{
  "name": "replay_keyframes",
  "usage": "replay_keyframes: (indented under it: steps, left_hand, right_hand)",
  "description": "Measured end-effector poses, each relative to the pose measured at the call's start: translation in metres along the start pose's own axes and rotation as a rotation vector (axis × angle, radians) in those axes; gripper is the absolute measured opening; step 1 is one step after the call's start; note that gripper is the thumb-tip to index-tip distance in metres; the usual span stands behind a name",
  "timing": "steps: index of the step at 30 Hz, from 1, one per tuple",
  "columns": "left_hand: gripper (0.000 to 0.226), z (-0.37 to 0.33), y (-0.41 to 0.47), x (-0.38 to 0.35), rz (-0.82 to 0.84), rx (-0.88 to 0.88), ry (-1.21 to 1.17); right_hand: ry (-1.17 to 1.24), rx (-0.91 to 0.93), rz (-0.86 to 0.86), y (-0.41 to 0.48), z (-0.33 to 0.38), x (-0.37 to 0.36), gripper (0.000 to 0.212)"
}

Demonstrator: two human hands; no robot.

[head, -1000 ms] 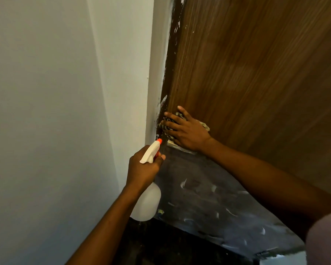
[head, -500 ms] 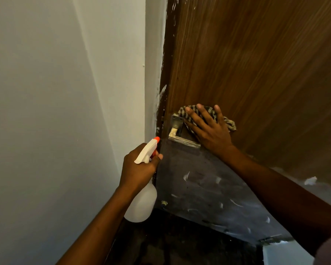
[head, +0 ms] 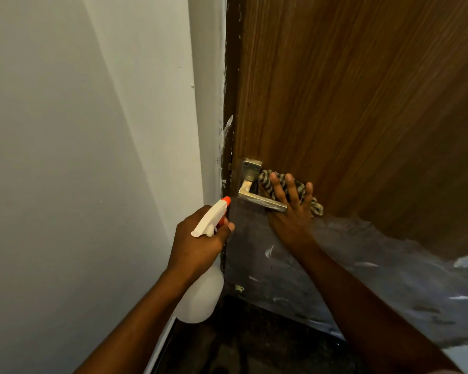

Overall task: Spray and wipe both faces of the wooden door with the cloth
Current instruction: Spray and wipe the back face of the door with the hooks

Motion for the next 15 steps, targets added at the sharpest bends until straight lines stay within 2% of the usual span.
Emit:
replay_keyframes:
  steps: [4, 6, 8, 10, 12, 15]
  left_hand:
    - [0.041, 0.005, -0.001, -0.01, 0.018, 0.036, -0.007]
    - [0.041, 0.011, -0.004, -0.016, 0.026, 0.062, -0.029]
    - [0.044, 0.018, -0.008, -0.023, 0.037, 0.089, -0.048]
    - [0.045, 0.019, -0.008, -0.024, 0.037, 0.099, -0.064]
    - [0.042, 0.017, -0.005, -0.022, 0.032, 0.099, -0.087]
    - [0.044, 0.009, 0.001, -0.011, 0.007, 0.082, -0.096]
  right_hand:
    - [0.061, -0.206, 0.102, -0.026, 0.021, -0.016, 0.063]
    - [0.029, -0.173, 0.146, -0.047, 0.029, -0.023, 0.057]
    - [-0.011, -0.04, 0.202, -0.072, 0.042, -0.031, 0.051]
    - [-0.022, -0.004, 0.349, -0.086, 0.047, -0.044, 0.074]
    - [0.013, -0.102, 0.449, -0.082, 0.043, -0.056, 0.086]
    - [0.157, -0.383, 0.597, -0.067, 0.059, -0.066, 0.102]
Point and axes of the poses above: each hand's wrist, its own y-axis towards the middle knuckle, its own x-axis out of the back of the hand, z = x × y, the point moved 10 cm from there along y, towards the middle knuckle, and after that the axes turned 1 degree about z, right-handed, at the moved point
